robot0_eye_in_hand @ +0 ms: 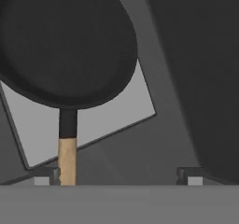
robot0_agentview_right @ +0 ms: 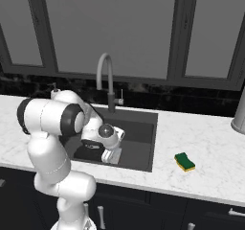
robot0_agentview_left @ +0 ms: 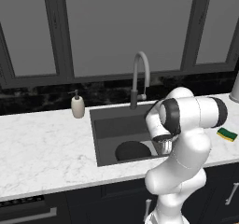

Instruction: Pick the pan and sponge and place them into the sink. Then turn on the water.

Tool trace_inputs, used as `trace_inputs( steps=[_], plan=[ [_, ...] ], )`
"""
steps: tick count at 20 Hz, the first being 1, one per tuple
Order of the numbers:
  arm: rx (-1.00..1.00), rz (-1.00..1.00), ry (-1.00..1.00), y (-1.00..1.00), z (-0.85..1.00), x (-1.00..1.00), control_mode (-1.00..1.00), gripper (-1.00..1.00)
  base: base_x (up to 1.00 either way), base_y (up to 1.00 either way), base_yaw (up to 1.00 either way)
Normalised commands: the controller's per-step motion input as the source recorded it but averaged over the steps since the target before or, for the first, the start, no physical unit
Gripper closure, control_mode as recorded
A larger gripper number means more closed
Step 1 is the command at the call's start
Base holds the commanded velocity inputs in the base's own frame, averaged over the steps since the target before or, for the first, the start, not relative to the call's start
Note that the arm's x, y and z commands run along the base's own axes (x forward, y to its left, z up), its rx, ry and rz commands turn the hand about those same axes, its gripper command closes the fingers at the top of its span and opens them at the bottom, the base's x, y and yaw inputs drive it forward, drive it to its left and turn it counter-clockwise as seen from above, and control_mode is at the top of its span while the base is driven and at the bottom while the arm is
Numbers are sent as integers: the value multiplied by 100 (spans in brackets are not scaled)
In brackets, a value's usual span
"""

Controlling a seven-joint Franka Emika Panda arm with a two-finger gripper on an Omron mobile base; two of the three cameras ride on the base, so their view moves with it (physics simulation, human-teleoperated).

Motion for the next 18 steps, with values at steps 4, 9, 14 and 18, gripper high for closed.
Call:
trace_inputs(
  steps=[4,9,14,18],
  plan=[
    [3,0,3,-64,66,-39,-100,-100,0,0,0],
    [3,0,0,-58,65,-48,-100,-100,0,0,0],
    [4,0,0,-57,75,-52,-100,-100,0,0,0],
    [4,0,0,-51,82,-53,-100,-100,0,0,0]
  ],
)
